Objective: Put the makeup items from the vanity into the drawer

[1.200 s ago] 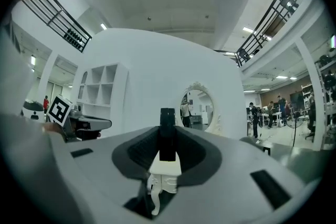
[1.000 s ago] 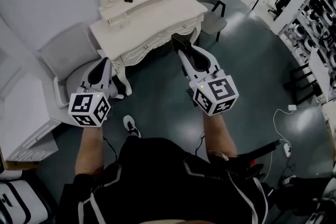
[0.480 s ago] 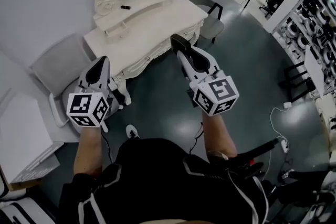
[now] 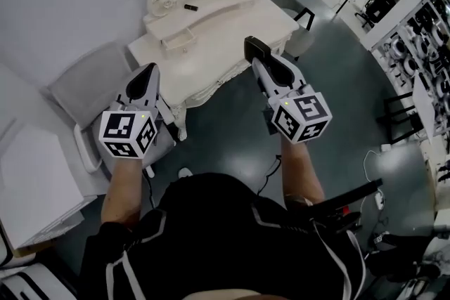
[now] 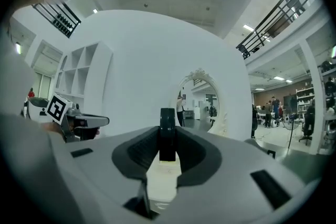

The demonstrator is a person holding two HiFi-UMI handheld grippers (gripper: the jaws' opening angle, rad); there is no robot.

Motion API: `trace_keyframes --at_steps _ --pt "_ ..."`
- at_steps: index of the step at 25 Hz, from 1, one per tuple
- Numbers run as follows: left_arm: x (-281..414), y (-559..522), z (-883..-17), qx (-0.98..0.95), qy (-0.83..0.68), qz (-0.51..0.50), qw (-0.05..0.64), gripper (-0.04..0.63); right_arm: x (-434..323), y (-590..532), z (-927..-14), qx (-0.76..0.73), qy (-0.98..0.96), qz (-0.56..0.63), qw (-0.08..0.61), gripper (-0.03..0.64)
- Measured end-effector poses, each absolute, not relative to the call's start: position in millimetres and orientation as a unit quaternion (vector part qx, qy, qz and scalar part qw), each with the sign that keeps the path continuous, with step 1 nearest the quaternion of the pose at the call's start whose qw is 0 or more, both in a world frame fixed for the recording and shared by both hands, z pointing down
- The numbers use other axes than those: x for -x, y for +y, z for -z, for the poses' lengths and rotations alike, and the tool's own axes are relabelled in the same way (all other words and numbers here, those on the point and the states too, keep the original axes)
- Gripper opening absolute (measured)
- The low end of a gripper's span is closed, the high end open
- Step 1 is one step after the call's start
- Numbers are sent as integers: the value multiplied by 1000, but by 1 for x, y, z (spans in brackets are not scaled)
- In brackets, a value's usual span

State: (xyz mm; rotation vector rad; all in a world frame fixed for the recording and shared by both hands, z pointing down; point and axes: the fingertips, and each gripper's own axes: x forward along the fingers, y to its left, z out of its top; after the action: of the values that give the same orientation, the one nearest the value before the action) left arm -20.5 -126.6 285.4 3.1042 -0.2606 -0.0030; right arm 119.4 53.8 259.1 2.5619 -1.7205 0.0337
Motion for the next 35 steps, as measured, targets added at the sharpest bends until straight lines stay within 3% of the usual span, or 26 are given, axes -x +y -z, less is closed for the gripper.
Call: trace_keyframes --at_steps 11,35 --pt "15 -211 -294 -995 -99 0 27 3 -138 -36 -258 -827 -561 -7 46 95" --pt "-91 -286 -325 -979 -198 -35 39 3 -269 -186 -282 -726 -683 -10 85 96"
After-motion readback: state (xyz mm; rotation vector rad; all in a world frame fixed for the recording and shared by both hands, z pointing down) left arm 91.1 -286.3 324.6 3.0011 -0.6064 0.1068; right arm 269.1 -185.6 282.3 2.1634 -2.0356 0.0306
